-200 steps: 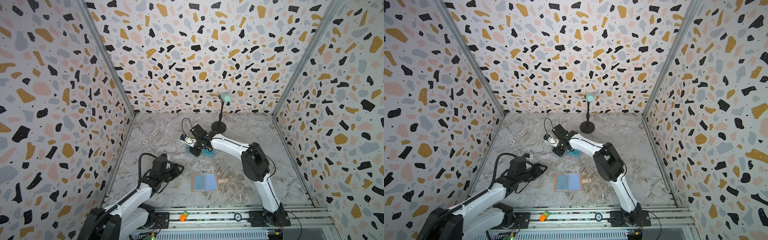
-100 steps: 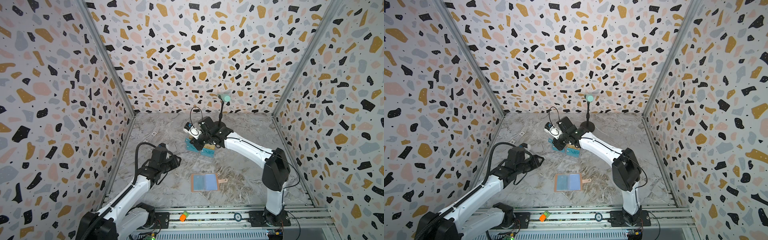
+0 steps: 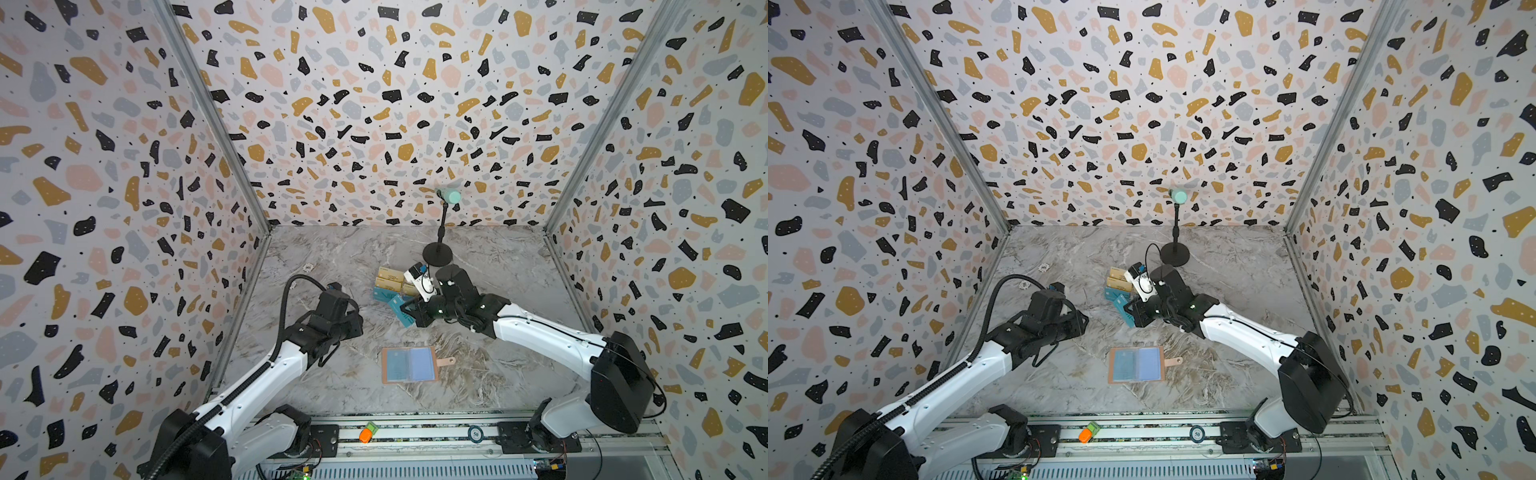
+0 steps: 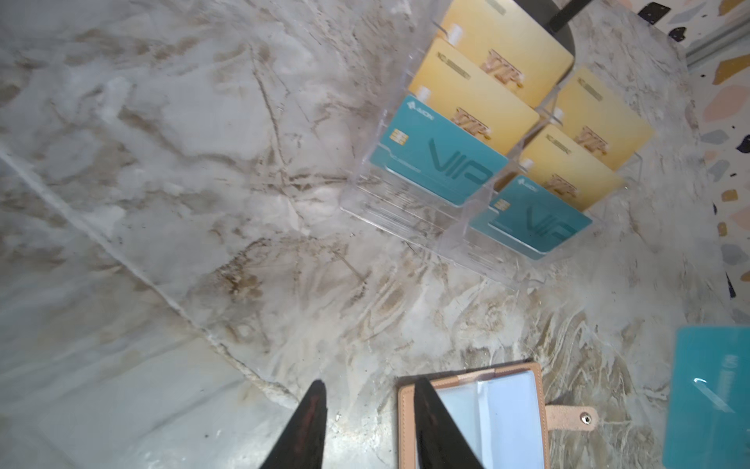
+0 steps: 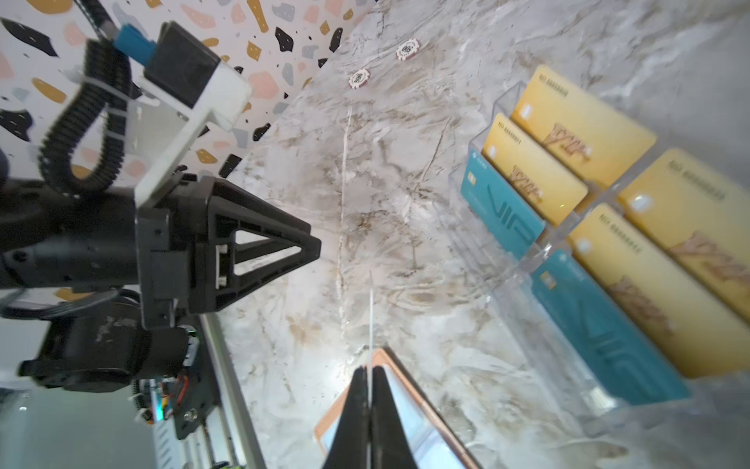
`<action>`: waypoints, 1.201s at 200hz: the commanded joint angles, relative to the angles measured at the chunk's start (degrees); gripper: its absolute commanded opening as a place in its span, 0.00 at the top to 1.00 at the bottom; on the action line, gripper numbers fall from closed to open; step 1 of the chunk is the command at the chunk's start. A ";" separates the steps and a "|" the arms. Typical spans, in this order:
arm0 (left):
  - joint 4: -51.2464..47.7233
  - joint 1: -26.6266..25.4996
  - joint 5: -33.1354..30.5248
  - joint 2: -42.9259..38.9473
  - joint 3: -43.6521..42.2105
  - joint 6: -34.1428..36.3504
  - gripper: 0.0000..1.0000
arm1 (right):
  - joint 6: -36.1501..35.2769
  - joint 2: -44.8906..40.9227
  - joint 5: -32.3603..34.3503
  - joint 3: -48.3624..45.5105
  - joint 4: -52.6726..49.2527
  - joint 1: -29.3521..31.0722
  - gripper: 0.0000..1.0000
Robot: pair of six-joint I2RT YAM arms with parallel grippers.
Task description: Put the credit cards into the card holder
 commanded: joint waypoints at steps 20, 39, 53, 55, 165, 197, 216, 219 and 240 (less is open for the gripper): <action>6.57 -6.74 -1.53 -2.18 -4.33 -3.62 0.64 | 17.45 -5.15 -1.53 -14.48 11.96 2.38 1.00; 8.26 -9.58 0.05 0.15 -5.13 -3.57 0.66 | 22.94 -6.24 -2.30 -20.07 17.54 2.43 1.00; 11.18 -11.55 0.75 1.94 -6.28 -3.84 0.66 | 26.07 -6.10 -3.08 -23.01 21.17 2.38 1.00; 11.72 -11.75 0.89 2.17 -6.44 -3.90 0.67 | 26.42 -6.00 -3.19 -23.34 21.55 2.42 1.00; 21.48 -15.52 3.40 9.89 -10.34 -6.39 0.87 | 40.00 1.05 -5.45 -32.39 35.40 1.82 1.00; 21.87 -15.87 3.69 10.10 -11.21 -6.56 0.92 | 41.23 1.26 -5.36 -33.30 36.82 1.64 1.00; 22.17 -16.09 3.70 10.34 -11.78 -6.83 0.93 | 41.29 1.44 -4.98 -33.67 36.91 1.31 1.00; 22.02 -16.12 3.55 10.38 -11.84 -6.94 0.93 | 41.35 1.56 -5.03 -33.63 36.91 1.21 1.00; 21.82 -16.17 3.08 10.96 -11.97 -7.04 0.95 | 41.22 2.45 -5.56 -33.66 37.17 0.71 1.00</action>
